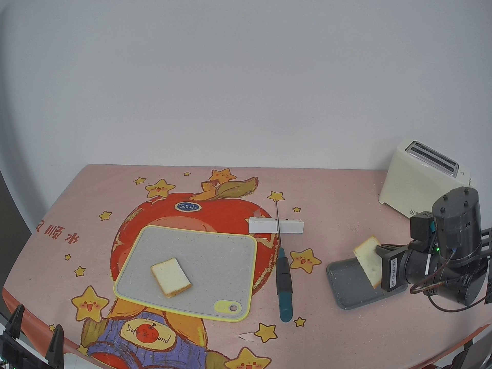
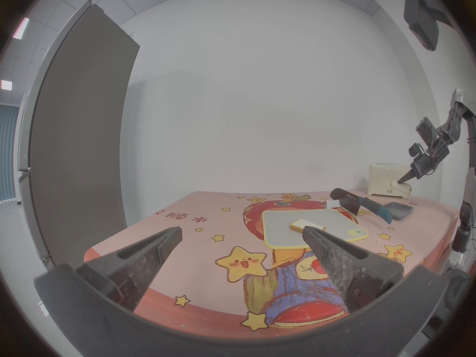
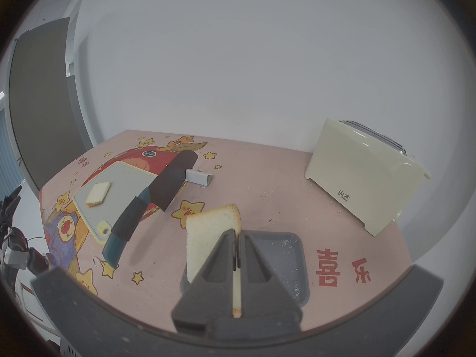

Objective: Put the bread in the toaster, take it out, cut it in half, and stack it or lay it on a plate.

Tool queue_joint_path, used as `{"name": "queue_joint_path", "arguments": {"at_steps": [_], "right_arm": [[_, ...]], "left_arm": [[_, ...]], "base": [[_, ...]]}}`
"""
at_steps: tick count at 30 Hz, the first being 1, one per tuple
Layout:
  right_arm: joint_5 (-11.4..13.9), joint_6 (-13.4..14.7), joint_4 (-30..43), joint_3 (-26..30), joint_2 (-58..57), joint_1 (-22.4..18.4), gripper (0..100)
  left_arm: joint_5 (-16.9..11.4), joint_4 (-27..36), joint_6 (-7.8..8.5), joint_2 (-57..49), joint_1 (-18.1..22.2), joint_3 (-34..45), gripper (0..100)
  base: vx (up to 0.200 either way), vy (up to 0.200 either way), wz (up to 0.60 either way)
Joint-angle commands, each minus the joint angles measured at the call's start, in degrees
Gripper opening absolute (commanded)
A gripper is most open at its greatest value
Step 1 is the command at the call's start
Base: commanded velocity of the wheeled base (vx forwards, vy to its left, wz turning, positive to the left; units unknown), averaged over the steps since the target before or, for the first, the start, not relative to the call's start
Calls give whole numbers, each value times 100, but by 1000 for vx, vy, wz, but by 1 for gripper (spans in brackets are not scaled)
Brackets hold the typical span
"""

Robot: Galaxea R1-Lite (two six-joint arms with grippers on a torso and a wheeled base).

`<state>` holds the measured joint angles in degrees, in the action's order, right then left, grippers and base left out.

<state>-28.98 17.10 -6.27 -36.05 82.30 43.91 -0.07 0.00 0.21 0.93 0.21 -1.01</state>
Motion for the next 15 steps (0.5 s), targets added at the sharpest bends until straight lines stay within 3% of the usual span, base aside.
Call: {"name": "queue_joint_path", "arguments": {"at_steps": [1, 7, 15], "right_arm": [[-3, 4, -6, 10, 93, 3, 0], [-3, 4, -6, 19, 155, 3, 0], [15, 12, -6, 28, 296, -164, 0]], "left_arm": [[-1, 0, -3, -93, 6, 101, 100], [-1, 0, -3, -93, 6, 101, 100], [-1, 0, -21, -93, 6, 101, 100]], "base": [[0, -200, 0], [0, 0, 0], [-200, 0, 0]]}}
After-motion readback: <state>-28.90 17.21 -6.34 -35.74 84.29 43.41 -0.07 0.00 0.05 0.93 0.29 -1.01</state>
